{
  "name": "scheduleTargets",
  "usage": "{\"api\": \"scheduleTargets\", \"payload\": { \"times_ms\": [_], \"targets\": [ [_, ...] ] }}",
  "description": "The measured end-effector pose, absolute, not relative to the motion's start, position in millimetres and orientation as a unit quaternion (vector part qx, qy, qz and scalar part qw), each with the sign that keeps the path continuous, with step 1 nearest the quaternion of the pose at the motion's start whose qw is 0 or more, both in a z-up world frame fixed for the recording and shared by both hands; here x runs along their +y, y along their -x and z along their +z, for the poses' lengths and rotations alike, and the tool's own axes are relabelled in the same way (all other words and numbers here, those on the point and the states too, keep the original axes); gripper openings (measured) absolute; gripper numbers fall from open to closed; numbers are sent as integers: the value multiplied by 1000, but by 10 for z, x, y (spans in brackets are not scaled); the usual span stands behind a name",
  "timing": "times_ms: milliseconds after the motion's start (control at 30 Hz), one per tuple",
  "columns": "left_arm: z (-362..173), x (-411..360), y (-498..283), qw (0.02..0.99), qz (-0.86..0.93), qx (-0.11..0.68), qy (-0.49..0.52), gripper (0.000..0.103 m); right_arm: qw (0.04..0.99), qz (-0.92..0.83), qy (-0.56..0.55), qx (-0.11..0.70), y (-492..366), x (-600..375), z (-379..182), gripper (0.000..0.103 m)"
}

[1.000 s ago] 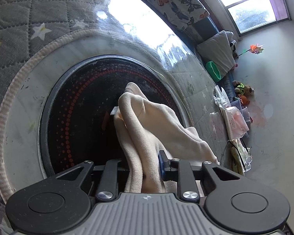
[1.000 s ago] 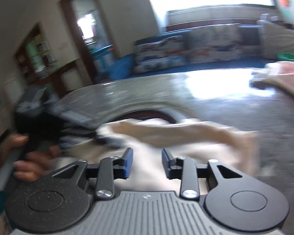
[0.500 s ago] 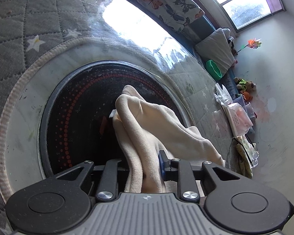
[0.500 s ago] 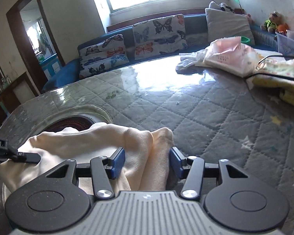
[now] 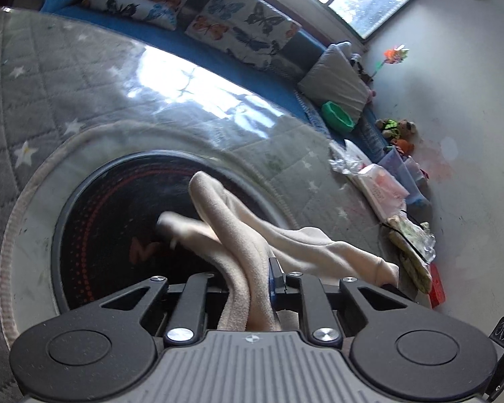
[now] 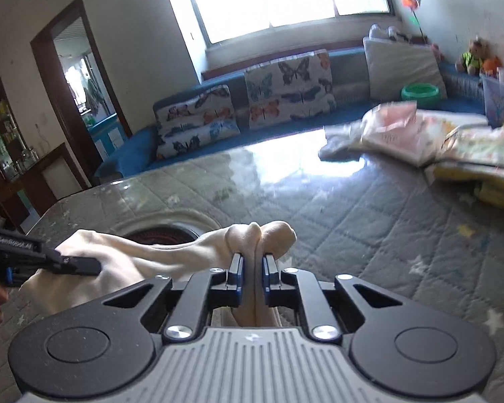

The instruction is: Fold clothes

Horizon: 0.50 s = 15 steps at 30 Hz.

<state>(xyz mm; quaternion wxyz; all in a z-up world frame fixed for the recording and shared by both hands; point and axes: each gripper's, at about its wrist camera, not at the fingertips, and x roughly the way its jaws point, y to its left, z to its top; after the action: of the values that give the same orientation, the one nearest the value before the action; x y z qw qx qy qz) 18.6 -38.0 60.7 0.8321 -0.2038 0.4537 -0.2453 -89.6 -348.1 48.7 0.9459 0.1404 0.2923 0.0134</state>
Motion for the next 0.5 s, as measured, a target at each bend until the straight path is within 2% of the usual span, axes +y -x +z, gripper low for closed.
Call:
{"api": "scheduleTargets", "payload": {
  "times_ms": [500],
  "targets": [
    [985, -1056, 215, 829, -326, 428, 152, 17, 963, -46, -114, 241, 1732, -3827, 1030, 10]
  ]
}}
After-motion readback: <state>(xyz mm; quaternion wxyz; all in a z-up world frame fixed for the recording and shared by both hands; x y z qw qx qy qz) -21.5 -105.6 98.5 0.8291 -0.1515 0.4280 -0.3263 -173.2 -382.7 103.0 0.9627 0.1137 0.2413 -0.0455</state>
